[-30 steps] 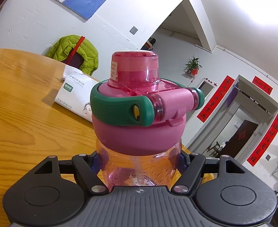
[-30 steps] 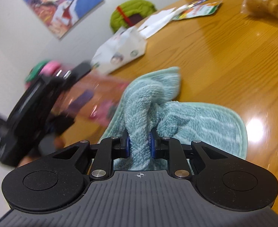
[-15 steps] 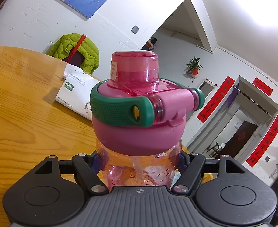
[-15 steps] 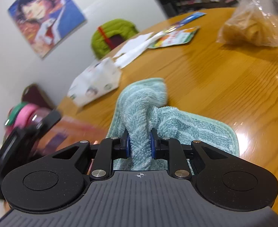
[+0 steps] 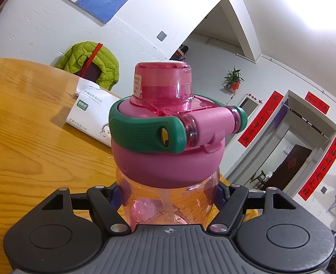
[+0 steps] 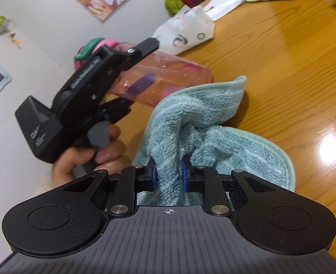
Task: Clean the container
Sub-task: 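Hold the bottle in the left tool while the right tool holds the towel aside, then lower the towel onto the table and open the right tool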
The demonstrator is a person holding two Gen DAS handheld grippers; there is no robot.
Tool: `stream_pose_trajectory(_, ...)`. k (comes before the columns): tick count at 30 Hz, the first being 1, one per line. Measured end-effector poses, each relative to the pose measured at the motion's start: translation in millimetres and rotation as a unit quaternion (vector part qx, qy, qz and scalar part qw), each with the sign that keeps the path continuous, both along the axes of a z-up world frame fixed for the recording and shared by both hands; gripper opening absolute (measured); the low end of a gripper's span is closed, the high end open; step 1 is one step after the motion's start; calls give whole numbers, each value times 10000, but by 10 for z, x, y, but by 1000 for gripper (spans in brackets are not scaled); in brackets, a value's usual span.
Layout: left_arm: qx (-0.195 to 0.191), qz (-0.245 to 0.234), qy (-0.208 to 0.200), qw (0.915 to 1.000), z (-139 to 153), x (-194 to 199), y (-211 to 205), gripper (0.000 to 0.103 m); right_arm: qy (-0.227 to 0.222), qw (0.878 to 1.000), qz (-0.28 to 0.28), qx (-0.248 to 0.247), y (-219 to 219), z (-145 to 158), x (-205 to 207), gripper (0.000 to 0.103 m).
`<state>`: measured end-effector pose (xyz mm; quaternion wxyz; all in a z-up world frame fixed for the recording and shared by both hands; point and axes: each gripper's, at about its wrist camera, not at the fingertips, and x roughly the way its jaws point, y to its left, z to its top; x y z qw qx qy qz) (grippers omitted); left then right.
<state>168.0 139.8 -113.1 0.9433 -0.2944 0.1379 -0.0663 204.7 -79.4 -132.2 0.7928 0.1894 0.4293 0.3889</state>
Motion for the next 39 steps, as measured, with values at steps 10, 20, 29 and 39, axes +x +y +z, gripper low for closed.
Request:
stream_pose_trajectory(10, 80, -36, 18, 10000, 20, -4, -19, 71, -990, 9764, -1399, -1312, -146, 178, 389, 21)
stream_pose_trajectory(20, 615, -169, 35, 9980, 98, -28, -148, 71, -1434, 9610, -1914, -1389, -439, 438, 612, 22)
stream_pose_trajectory(29, 1547, -374, -40, 9872, 167, -99, -371, 71, -1033, 9751, -1638, -1080, -471, 290, 716, 23)
stream_pose_trajectory(39, 1521, -455, -34, 9873, 137, -68, -345, 71, -445, 9931, -1015, -395, -340, -51, 502, 23)
